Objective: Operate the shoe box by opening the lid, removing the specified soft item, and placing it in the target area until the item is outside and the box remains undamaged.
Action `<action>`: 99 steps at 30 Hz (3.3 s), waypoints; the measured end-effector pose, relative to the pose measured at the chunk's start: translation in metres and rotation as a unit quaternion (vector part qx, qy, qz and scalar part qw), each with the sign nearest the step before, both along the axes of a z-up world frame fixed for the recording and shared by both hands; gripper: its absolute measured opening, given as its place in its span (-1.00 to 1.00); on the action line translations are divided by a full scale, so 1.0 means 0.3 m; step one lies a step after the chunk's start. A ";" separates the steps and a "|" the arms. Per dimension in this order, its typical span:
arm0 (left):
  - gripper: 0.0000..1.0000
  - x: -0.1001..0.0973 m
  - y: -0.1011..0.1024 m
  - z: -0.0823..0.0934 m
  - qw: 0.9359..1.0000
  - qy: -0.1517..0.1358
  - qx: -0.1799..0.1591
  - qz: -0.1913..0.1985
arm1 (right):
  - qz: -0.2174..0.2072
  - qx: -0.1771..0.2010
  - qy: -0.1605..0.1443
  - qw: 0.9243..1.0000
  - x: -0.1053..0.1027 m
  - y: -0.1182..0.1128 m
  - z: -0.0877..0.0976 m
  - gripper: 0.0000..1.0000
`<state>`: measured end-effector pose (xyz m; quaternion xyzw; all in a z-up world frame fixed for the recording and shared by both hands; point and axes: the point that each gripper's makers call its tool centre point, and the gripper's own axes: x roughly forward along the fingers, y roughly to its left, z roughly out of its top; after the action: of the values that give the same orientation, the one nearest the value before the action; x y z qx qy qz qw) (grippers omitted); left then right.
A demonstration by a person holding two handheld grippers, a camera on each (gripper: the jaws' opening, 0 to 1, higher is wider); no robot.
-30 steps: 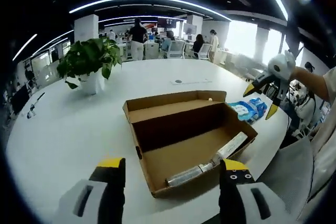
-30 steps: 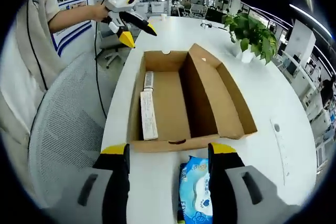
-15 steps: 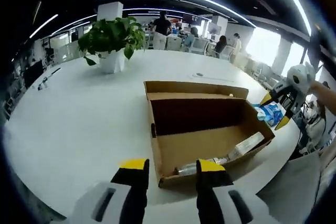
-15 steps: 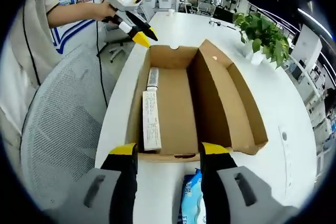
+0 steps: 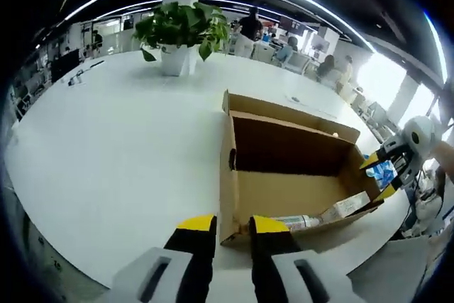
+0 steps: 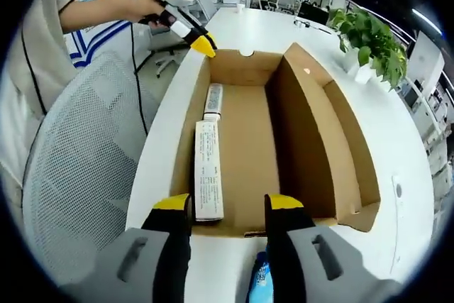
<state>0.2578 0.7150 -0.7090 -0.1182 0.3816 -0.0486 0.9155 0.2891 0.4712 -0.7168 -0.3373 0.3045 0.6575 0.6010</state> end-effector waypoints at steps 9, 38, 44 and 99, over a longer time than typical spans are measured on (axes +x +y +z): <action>-0.82 0.002 -0.012 -0.002 1.000 0.006 -0.022 0.013 | 0.016 -0.018 0.010 1.000 -0.020 0.025 -0.050 -0.29; -0.87 0.008 -0.018 -0.007 0.999 0.005 -0.022 0.023 | 0.036 -0.029 0.033 0.998 -0.059 0.045 -0.074 -0.68; -0.87 0.009 -0.017 -0.008 0.999 0.007 -0.018 0.025 | 0.016 -0.024 0.035 0.999 -0.040 0.046 -0.052 -0.69; -0.89 -0.008 -0.038 -0.006 0.999 0.040 0.003 0.006 | -0.052 0.088 -0.046 0.994 0.063 -0.085 0.439 -0.71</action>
<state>0.2553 0.7037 -0.7107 -0.1194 0.4170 -0.0369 0.9003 0.3081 0.4457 -0.5850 -0.2969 0.2350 0.6330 0.6752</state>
